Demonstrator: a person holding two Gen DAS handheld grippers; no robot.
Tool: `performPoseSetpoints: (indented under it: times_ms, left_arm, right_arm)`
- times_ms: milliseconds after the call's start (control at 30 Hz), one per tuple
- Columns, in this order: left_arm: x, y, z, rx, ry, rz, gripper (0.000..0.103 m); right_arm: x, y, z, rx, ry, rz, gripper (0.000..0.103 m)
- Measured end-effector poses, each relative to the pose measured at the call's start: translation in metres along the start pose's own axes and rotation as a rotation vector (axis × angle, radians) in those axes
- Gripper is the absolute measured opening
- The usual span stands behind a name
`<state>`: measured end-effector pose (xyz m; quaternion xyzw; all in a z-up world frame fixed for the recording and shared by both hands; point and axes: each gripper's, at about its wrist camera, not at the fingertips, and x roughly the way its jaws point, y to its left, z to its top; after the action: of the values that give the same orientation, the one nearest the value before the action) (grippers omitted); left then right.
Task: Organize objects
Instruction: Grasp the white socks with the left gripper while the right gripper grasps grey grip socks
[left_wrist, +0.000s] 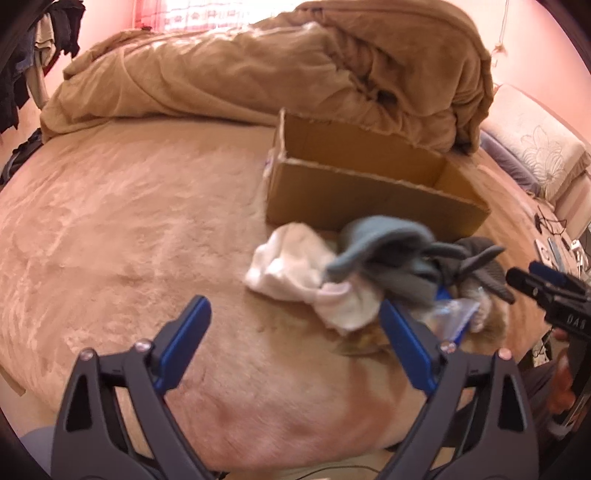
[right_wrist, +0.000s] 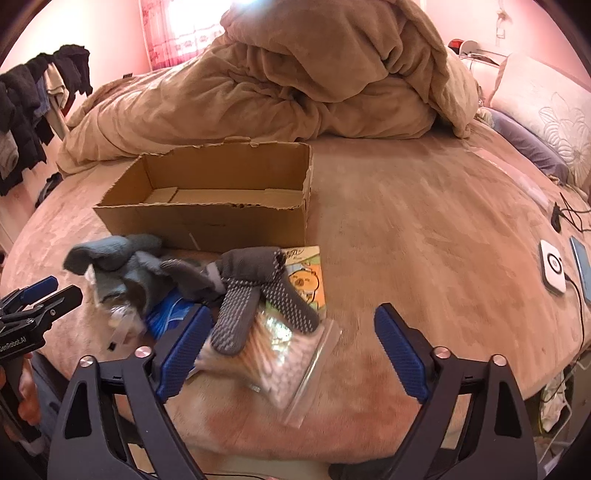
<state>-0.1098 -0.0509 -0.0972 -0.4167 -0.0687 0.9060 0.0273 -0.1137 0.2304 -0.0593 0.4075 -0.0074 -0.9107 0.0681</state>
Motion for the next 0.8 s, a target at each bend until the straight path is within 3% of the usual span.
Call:
performPoseSetpoints:
  times_ms: [100,200,400,500,567,733,800]
  left_arm:
    - [0.015,0.005,0.001,0.017,0.015,0.007,0.093]
    - [0.03,0.008,0.005,0.019,0.038,-0.032,0.094]
    - [0.046,0.005,0.013,0.04,0.031,-0.039,0.093]
    - [0.047,0.007,0.014,0.028,0.033,-0.08,0.081]
    - [0.047,0.005,0.014,0.032,0.033,-0.117,0.063]
    - [0.043,-0.001,0.012,0.038,0.018,-0.153,0.047]
    - [0.041,0.0,0.012,0.025,0.011,-0.169,0.043]
  right_arm:
    - [0.014,-0.002,0.006,-0.018,0.014,-0.012,0.087]
    - [0.026,-0.005,0.01,-0.017,0.033,-0.013,0.081]
    - [0.044,-0.003,0.015,-0.033,0.043,0.016,0.066]
    - [0.047,0.01,0.018,-0.094,0.025,0.025,0.054]
    - [0.05,0.016,0.018,-0.114,0.03,0.05,0.039]
    - [0.051,0.02,0.018,-0.128,0.025,0.064,0.012]
    - [0.049,0.017,0.018,-0.113,0.022,0.066,0.008]
